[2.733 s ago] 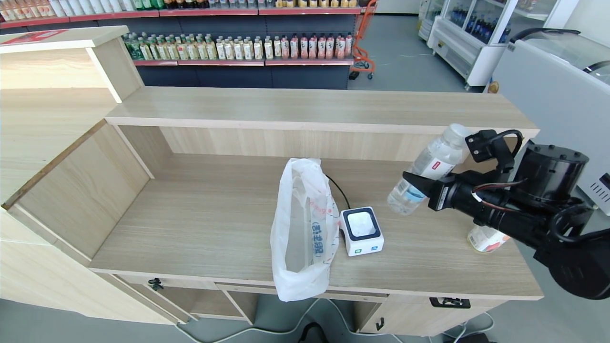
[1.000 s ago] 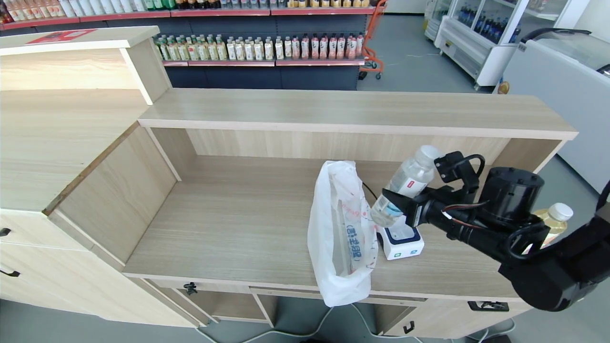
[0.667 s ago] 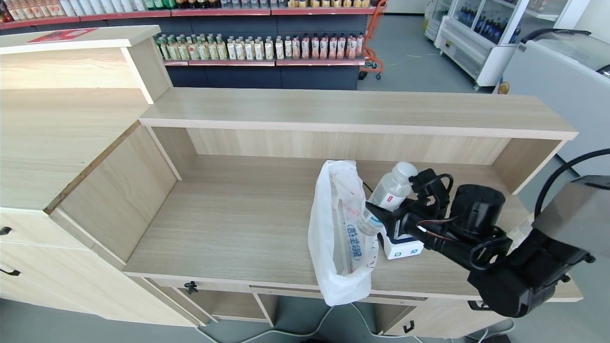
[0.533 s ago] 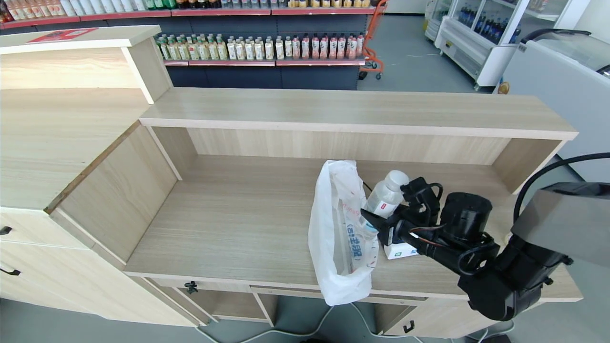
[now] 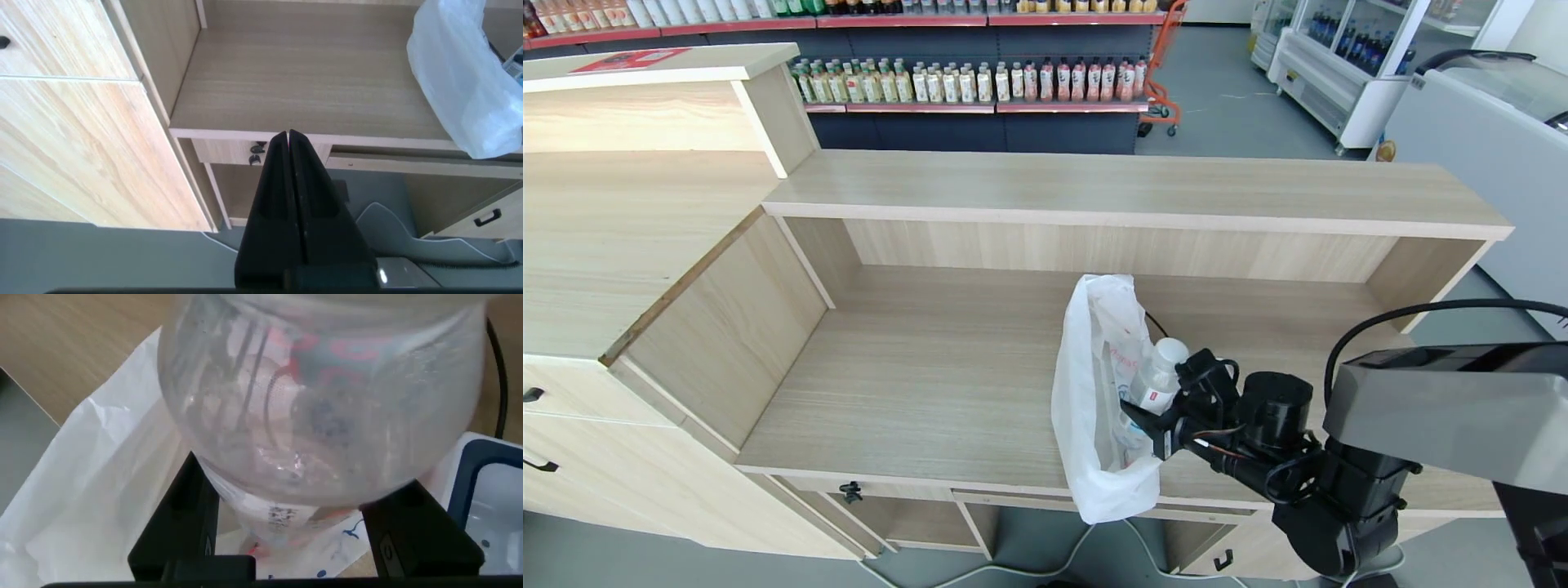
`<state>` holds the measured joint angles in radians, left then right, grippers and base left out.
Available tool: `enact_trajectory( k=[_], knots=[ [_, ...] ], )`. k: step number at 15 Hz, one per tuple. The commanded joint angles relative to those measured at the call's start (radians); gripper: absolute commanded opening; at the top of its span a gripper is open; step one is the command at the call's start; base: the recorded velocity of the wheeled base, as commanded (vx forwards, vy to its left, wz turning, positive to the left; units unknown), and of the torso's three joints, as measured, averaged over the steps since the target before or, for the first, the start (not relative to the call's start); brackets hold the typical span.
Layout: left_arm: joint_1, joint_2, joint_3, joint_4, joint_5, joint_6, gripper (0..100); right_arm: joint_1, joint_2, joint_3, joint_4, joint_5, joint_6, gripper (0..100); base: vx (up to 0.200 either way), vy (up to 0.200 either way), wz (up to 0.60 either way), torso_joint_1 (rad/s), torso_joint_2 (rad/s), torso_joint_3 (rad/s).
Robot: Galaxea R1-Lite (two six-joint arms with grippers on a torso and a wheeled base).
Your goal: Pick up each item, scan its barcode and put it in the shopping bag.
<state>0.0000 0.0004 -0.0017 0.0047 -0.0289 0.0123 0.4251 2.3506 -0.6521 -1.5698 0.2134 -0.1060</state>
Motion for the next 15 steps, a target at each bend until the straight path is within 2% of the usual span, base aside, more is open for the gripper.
enact_trajectory(
  k=[1, 9, 15],
  knots=[
    [0.0, 0.0, -0.001, 0.0, 0.0, 0.0, 0, 0.007, 0.055, -0.006, -0.001, 0.0, 0.0, 0, 0.0, 0.0, 0.0, 0.0, 0.0, 0.0],
    [0.0, 0.0, 0.0, 0.0, 0.0, 0.0, 0, 0.014, 0.105, -0.095, -0.001, 0.003, -0.057, 0, 0.0, 0.0, 0.0, 0.0, 0.0, 0.0],
    [0.0, 0.0, 0.0, 0.0, 0.0, 0.0, 0, 0.021, 0.119, -0.103, -0.001, 0.003, -0.078, 0, 0.0, 0.0, 0.0, 0.0, 0.0, 0.0]
  ],
)
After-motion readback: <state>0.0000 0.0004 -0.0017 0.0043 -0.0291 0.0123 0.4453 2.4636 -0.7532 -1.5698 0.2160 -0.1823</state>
